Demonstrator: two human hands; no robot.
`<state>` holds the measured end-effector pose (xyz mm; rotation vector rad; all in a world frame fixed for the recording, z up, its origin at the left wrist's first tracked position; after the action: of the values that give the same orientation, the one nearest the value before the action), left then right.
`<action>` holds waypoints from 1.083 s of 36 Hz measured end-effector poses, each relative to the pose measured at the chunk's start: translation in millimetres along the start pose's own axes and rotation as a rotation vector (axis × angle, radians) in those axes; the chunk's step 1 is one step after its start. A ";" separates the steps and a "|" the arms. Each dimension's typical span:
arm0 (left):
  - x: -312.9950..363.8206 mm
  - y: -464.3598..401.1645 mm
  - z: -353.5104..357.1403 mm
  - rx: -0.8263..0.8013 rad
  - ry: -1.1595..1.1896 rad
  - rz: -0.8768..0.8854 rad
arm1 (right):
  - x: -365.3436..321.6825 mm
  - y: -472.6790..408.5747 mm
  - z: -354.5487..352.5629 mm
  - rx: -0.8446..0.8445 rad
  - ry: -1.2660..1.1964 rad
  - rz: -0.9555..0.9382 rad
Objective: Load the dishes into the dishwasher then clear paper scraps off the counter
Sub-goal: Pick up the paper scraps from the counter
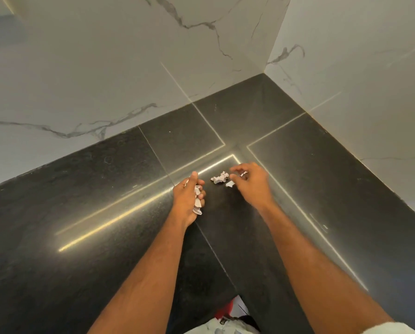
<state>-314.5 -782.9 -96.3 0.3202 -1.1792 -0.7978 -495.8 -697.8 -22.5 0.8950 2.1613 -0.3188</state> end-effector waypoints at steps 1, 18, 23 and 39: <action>-0.5 -1.6 0.3 0.001 0.000 -0.002 | 11.0 -5.0 -10.8 0.061 0.062 0.030; -3.8 -7.6 5.1 -0.015 -0.098 0.002 | 10.3 3.0 9.1 -0.125 0.227 -0.106; -4.8 -6.0 4.8 -0.007 -0.079 -0.004 | 13.0 14.5 37.3 -0.230 0.415 -0.123; -20.4 -9.5 2.4 -0.109 0.213 -0.161 | -83.1 59.4 82.0 -0.231 0.309 -0.231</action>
<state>-323.6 -774.7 -115.4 0.4026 -0.9153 -0.9403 -370.6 -735.6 -14.0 0.5948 2.5314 -0.0402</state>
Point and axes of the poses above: each hand's wrist, its own y-axis away from the middle knuckle, its own z-axis out of the palm, x = y × z, the point moved 8 cm from there along -y, towards the middle knuckle, and after that the axes turned 2 degrees about y, right-handed, at the moved point
